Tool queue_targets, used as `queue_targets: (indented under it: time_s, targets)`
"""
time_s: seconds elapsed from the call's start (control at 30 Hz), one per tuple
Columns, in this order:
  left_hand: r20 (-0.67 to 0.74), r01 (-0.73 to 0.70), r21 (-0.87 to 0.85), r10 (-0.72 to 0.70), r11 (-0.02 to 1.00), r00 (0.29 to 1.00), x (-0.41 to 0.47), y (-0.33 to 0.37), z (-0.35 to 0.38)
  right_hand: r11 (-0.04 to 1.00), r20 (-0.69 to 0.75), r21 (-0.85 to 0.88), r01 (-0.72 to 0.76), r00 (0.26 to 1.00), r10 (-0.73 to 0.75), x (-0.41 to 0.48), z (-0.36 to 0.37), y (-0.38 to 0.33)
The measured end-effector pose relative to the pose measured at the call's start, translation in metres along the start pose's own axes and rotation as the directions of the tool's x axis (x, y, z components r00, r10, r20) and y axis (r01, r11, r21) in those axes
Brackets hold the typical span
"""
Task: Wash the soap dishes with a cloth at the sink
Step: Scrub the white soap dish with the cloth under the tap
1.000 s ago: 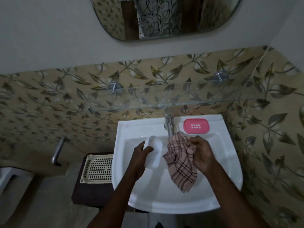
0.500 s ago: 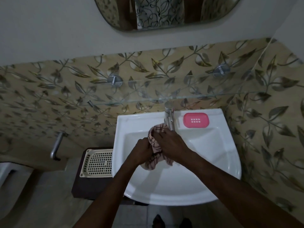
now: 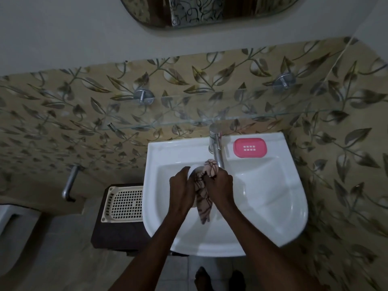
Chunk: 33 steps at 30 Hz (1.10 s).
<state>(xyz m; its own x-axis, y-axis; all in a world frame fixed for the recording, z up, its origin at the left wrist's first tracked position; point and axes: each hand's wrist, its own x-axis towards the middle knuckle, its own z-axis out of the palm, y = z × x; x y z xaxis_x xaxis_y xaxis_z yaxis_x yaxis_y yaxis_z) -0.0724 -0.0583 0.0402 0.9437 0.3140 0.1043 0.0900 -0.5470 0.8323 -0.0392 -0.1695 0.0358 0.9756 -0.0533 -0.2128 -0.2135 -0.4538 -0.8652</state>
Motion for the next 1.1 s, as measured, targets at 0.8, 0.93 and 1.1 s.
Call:
queue_targets:
  time_s: [0.8, 0.93, 1.1]
  targets:
    - [-0.297, 0.196, -0.358, -0.311, 0.913, 0.903, 0.008, 0.010, 0.017, 0.971, 0.093, -0.095, -0.219, 0.969, 0.228, 0.016, 0.002, -0.011]
    - [-0.037, 0.080, 0.297, -0.073, 0.951, 0.997, 0.039, 0.009, -0.021, 0.880, 0.135, -0.449, 0.158, 0.985, -0.108, 0.022, -0.011, -0.018]
    - [0.297, -0.190, 0.633, -0.008, 0.751, 0.955, 0.052, 0.026, -0.017, 0.920, 0.052, -0.360, 0.156, 0.988, -0.147, 0.022, -0.015, -0.020]
